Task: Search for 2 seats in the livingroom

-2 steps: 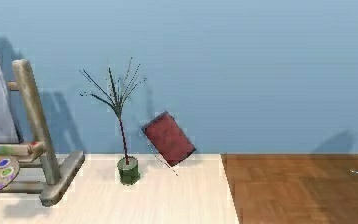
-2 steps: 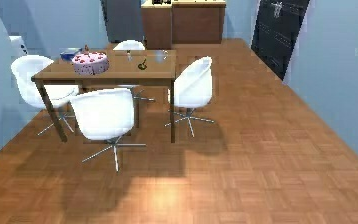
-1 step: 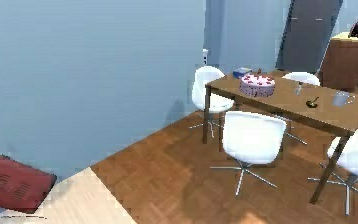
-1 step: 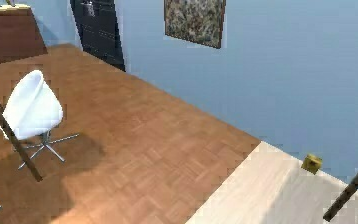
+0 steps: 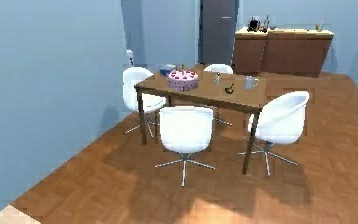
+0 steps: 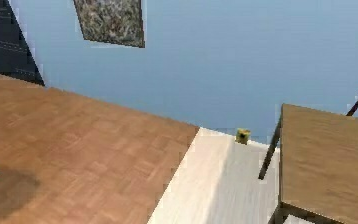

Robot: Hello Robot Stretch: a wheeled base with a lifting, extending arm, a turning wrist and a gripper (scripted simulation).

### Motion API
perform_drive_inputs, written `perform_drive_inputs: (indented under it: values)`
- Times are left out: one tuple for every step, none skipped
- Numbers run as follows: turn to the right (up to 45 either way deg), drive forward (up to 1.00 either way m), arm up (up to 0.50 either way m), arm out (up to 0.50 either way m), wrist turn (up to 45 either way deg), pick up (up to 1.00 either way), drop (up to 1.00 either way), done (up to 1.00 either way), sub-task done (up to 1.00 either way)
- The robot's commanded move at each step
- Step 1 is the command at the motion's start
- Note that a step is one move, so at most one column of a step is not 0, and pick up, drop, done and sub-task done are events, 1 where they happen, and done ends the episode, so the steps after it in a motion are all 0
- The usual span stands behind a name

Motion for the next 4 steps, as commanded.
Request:
perform_drive_inputs:
  values:
    - [0.0, 0.05, 0.0, 0.0, 0.0, 0.0, 0.0, 0.0, 0.0]
    - [45.0, 0.0, 0.0, 0.0, 0.0, 0.0, 0.0, 0.0, 0.0]
    - [12.0, 0.0, 0.0, 0.0, 0.0, 0.0, 0.0, 0.0, 0.0]
    - [0.0, 0.65, 0.0, 0.0, 0.0, 0.0, 0.0, 0.0, 0.0]
